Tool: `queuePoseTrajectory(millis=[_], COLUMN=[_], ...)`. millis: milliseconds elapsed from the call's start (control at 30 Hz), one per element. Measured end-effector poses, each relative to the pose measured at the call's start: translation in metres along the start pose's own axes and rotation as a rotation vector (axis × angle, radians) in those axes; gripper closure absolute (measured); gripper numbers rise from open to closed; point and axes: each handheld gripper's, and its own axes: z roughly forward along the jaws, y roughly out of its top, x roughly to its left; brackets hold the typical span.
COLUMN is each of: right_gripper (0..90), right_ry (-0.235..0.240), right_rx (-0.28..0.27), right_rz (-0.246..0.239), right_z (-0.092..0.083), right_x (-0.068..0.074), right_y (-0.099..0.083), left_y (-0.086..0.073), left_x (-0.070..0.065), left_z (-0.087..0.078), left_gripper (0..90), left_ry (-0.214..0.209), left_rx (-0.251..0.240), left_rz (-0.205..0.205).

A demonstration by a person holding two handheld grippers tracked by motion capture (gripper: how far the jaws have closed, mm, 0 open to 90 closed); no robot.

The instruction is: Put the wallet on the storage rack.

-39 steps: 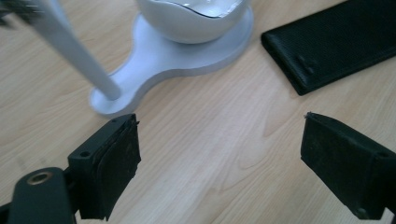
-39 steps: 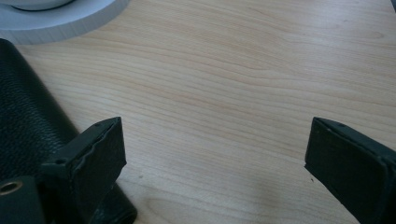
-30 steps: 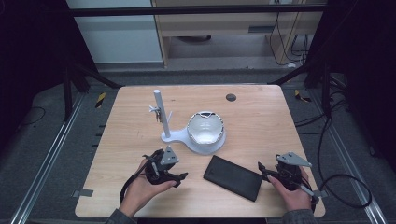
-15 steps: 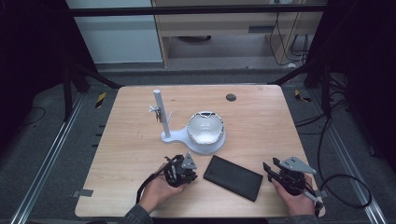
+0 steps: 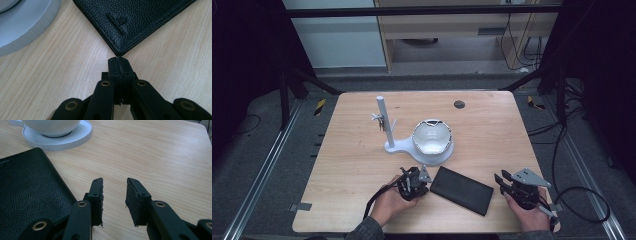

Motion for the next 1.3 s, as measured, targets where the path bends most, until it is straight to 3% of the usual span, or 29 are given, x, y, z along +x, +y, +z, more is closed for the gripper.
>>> queuePoseTrajectory(millis=[333, 467, 600, 767, 900, 1000, 1200, 1300], right_gripper=[65.0, 57.3, 43.1, 24.8, 16.8, 15.4, 17.5, 20.9], right_ry=[0.021, 0.069, 0.155, 0.196, 0.217, 0.22, 0.205, 0.184], right_rx=[-0.002, 0.006, 0.021, 0.054, 0.098, 0.133, 0.209, 0.24], right_rz=[-0.005, -0.003, -0.006, -0.04, -0.091, -0.131, -0.224, -0.242], right_z=[-0.001, 0.0, 0.002, 0.004, 0.009, 0.013, 0.021, 0.026], right_x=[0.003, 0.01, 0.027, 0.053, 0.074, 0.082, 0.092, 0.092], right_y=[0.0, 0.002, 0.007, 0.017, 0.023, 0.026, 0.033, 0.034], left_y=[0.001, 0.002, 0.003, 0.006, 0.007, 0.009, 0.015, 0.02], left_x=[-0.001, -0.001, 0.001, 0.005, 0.006, 0.009, 0.012, 0.012], left_z=[-0.003, -0.007, -0.012, -0.009, -0.006, -0.006, -0.009, -0.01], left_gripper=[90.0, 89.7, 89.3, 87.5, 87.1, 87.2, 87.4, 87.3], left_ry=[-0.007, -0.005, -0.015, -0.039, -0.06, -0.069, -0.076, -0.084], left_rx=[-0.041, -0.07, -0.123, -0.176, -0.216, -0.255, -0.264, -0.261], left_rz=[-0.015, -0.024, -0.043, -0.064, -0.087, -0.104, -0.106, -0.098])
